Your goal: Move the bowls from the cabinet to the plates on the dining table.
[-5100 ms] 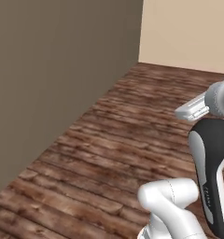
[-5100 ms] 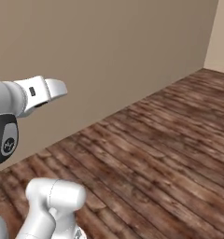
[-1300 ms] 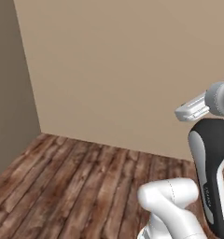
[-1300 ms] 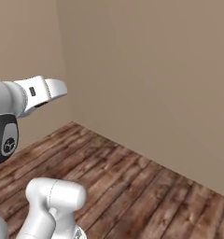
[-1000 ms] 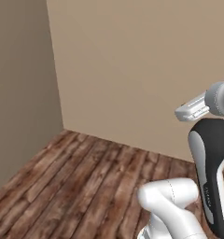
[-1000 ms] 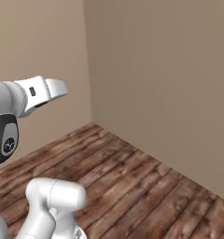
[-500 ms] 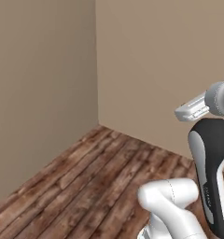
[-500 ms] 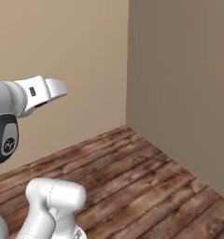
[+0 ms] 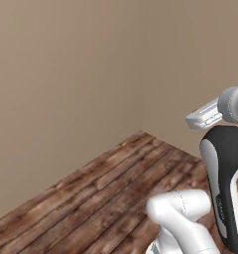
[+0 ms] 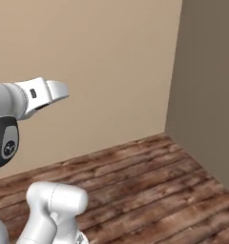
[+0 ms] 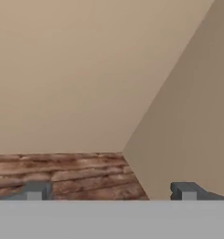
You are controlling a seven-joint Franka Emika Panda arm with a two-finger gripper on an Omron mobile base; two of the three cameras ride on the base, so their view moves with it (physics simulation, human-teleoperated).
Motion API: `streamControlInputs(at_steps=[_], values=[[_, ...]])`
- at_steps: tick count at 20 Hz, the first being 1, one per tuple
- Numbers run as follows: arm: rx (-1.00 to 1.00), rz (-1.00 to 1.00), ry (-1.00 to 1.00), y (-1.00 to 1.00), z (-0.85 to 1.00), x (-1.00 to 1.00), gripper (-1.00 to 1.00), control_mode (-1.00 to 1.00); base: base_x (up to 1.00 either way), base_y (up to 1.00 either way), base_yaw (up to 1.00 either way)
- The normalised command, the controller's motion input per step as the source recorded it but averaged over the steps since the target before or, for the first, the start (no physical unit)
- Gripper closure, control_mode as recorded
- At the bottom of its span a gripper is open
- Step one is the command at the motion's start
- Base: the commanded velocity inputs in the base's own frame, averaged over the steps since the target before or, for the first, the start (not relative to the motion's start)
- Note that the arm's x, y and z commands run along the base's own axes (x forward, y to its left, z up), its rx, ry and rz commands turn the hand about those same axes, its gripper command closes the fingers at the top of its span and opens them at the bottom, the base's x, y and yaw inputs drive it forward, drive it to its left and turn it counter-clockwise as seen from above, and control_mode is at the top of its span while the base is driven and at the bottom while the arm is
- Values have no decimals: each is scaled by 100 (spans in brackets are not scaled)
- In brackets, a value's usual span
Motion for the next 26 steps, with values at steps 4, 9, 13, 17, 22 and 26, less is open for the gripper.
streamControlInputs(at_steps=[4,9,13,17,22,26], values=[[0,0,0,0,0,0,-100,100,0,55,36],[0,0,0,0,0,0,-100,100,-5,45,40],[0,0,0,0,0,0,-100,100,-23,22,48],[0,0,0,0,0,0,-100,100,-19,6,50],[0,0,0,0,0,0,-100,100,-9,0,50],[0,0,0,0,0,0,-100,100,-11,0,50]])
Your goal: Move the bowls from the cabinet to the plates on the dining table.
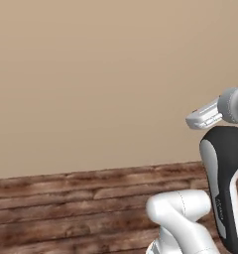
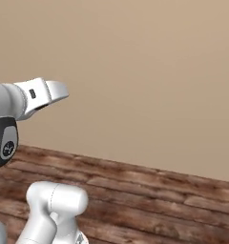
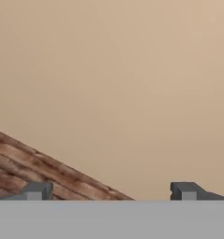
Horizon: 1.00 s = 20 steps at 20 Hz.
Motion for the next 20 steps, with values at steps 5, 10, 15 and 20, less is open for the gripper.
streamControlInputs(at_steps=[5,10,15,20], values=[[0,0,0,0,0,0,-100,100,-18,6,50],[0,0,0,0,0,0,-100,100,-12,21,49],[0,0,0,0,0,0,-100,100,-10,24,48],[0,0,0,0,0,0,-100,100,-10,27,46]])
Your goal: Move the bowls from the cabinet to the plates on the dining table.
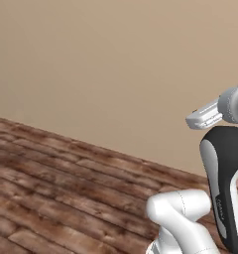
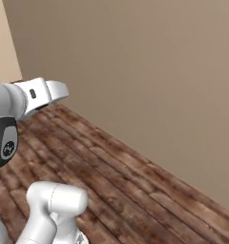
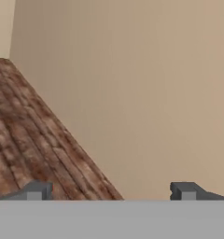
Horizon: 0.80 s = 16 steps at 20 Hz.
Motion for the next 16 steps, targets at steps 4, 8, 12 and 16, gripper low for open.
streamControlInputs(at_steps=[4,8,12,16], values=[[0,0,0,0,0,0,-100,100,-9,28,46],[0,0,0,0,0,0,-100,100,-9,29,46],[0,0,0,0,0,0,-100,100,-6,33,44],[0,0,0,0,0,0,-100,100,11,39,35]])
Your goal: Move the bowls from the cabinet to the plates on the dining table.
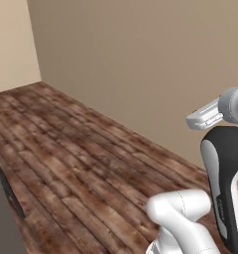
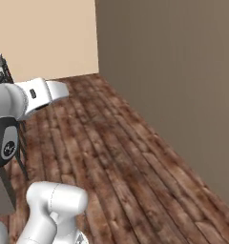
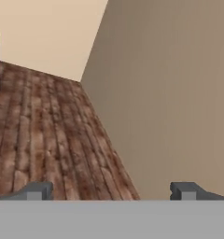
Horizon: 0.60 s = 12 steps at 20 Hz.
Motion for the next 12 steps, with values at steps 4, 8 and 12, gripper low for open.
streamControlInputs(at_steps=[4,8,12], values=[[0,0,0,0,0,0,-100,100,32,39,29],[0,0,0,0,0,0,-100,100,39,37,28],[0,0,0,0,0,0,-100,100,34,39,28]])
